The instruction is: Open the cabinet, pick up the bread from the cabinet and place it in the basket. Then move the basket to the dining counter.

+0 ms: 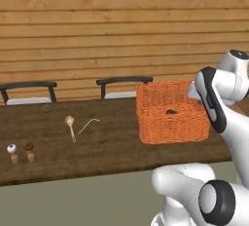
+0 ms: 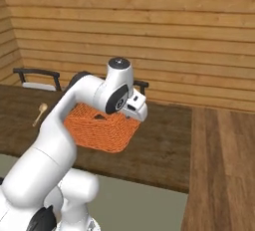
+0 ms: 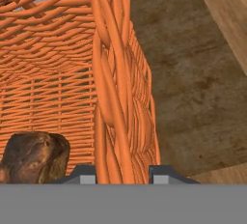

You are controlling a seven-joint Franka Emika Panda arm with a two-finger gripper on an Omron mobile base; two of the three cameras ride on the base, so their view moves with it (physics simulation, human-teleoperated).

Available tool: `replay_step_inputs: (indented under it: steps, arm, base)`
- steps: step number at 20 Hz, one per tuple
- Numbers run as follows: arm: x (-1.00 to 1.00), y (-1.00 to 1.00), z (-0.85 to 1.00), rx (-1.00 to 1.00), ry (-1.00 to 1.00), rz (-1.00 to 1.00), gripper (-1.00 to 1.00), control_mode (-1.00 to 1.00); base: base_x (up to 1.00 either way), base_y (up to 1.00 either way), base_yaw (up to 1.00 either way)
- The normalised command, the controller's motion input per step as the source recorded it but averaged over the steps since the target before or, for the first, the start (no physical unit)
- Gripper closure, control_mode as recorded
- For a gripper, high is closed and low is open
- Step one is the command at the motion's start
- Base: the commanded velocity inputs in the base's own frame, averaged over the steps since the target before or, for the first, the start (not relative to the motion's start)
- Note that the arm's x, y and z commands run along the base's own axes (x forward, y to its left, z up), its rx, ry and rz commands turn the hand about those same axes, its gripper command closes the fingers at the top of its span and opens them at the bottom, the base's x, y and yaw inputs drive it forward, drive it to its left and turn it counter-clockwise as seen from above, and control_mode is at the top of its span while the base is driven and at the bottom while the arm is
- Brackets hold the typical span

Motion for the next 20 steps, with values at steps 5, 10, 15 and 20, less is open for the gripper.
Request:
replay_step_inputs:
  steps: [5, 10, 15, 20]
  arm:
    - [0.51, 0.00, -0.16, 0.00, 0.00, 0.00, 1.00, -1.00]
    - [0.99, 0.00, -0.63, 0.00, 0.00, 0.00, 1.00, -1.00]
    - [1.00, 0.00, -0.54, 0.05, 0.00, 0.00, 1.00, -1.00]
    - [1.00, 0.00, -0.27, 0.05, 0.07, 0.00, 1.00, -1.00]
  base:
    - [0.20, 0.02, 0.00]
    - [0.00, 0.00, 0.00]
    - [0.00, 0.00, 0.00]
    - [0.00, 0.00, 0.00]
